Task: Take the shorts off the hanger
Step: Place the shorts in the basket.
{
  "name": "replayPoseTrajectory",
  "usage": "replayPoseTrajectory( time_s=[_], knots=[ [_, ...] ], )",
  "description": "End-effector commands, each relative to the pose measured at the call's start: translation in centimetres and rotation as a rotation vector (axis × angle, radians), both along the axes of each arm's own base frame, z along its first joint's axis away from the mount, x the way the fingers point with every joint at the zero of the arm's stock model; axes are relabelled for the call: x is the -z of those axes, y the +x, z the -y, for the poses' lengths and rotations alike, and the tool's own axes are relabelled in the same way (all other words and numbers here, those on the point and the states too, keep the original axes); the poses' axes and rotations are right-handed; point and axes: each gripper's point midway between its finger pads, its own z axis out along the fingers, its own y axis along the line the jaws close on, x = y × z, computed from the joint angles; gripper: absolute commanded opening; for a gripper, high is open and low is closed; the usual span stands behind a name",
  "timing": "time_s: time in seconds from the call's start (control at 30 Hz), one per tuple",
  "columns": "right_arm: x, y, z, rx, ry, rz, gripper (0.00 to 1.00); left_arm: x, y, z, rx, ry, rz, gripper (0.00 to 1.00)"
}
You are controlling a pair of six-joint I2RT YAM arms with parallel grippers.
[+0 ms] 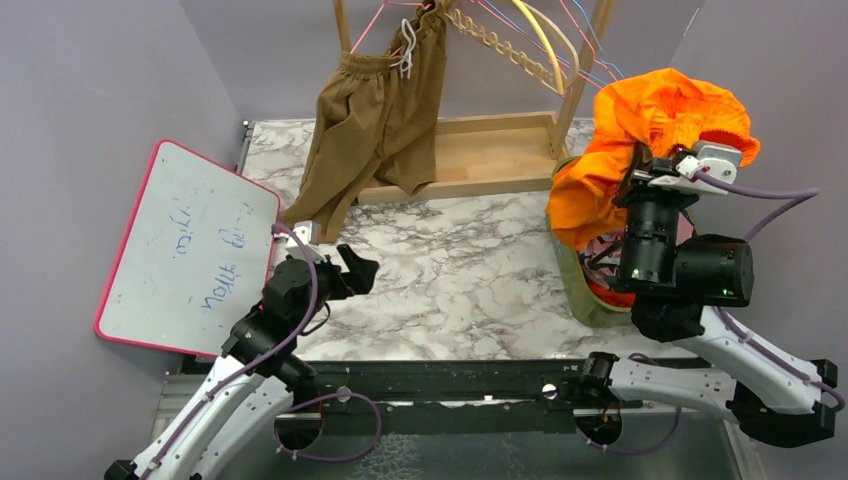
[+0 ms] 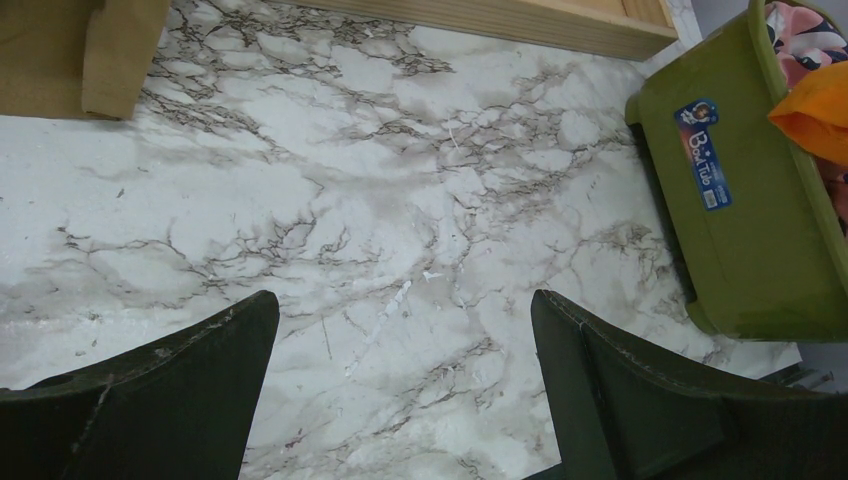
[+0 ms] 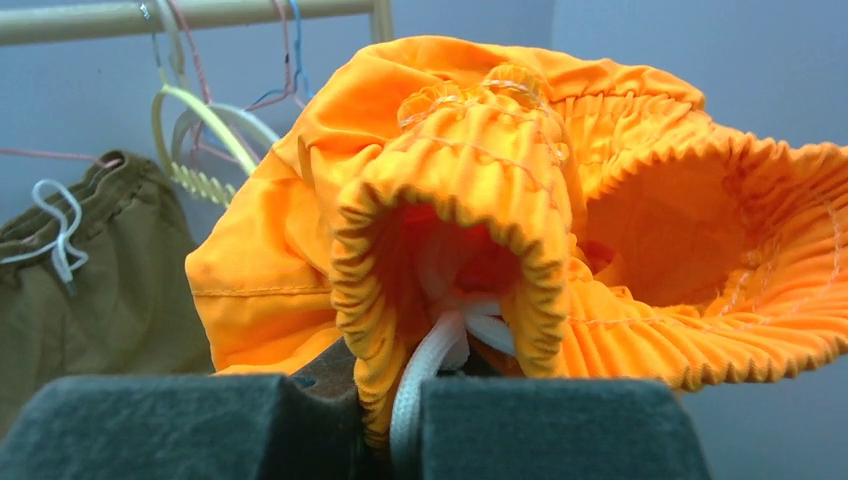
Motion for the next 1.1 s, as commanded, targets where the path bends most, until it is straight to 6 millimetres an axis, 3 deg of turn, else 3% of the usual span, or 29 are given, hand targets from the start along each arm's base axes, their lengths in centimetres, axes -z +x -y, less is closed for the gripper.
replayPoseTrajectory(
  time_s=[0.0, 0.13, 0.23, 0.33, 0.37, 0.47, 0.67, 0.77, 0.97, 1.07],
  knots=[
    [-3.9, -1.8, 4.0, 0.149, -0.027, 0.097, 0.01, -0.5, 0.3, -0.2, -0.018, 0.002, 0.01, 0.99],
    [-3.9, -1.7, 4.1, 0.189, -0.095, 0.098, 0.01, -0.2, 0.4, 0.3, -0.005, -0.005, 0.002, 0.99],
    [-1.3, -0.7, 3.9, 0.244, -0.175, 0.065, 0.02, 0.0, 0.4, 0.7, 0.01, -0.014, -0.01, 0.99],
    [3.2, 1.7, 4.7, 0.305, -0.225, -0.064, 0.02, 0.1, 0.2, 1.0, 0.033, -0.017, -0.016, 0.99],
    [5.5, 3.2, 4.2, 0.249, -0.145, -0.102, 0.02, 0.1, 0.1, 1.1, 0.04, -0.018, -0.017, 0.99],
    [12.1, 6.1, 5.6, 0.245, -0.083, -0.299, 0.02, 0.5, 0.0, 1.1, 0.036, -0.022, -0.023, 0.99],
    [26.3, 9.1, 8.2, 0.221, 0.195, -0.626, 0.02, 0.7, 0.0, 1.0, 0.038, -0.015, -0.027, 0.99],
    [29.2, 9.1, 8.6, 0.209, 0.363, -0.696, 0.02, 0.9, 0.0, 1.2, 0.047, -0.014, -0.034, 0.99],
    [34.4, 7.1, 10.5, 0.335, 0.473, -0.718, 0.08, 1.2, -0.1, 1.2, 0.051, -0.011, -0.04, 0.99],
    [36.7, 6.5, 11.4, 0.371, 0.487, -0.732, 0.24, 1.2, -0.2, 1.1, 0.05, -0.012, -0.036, 0.99]
  ],
)
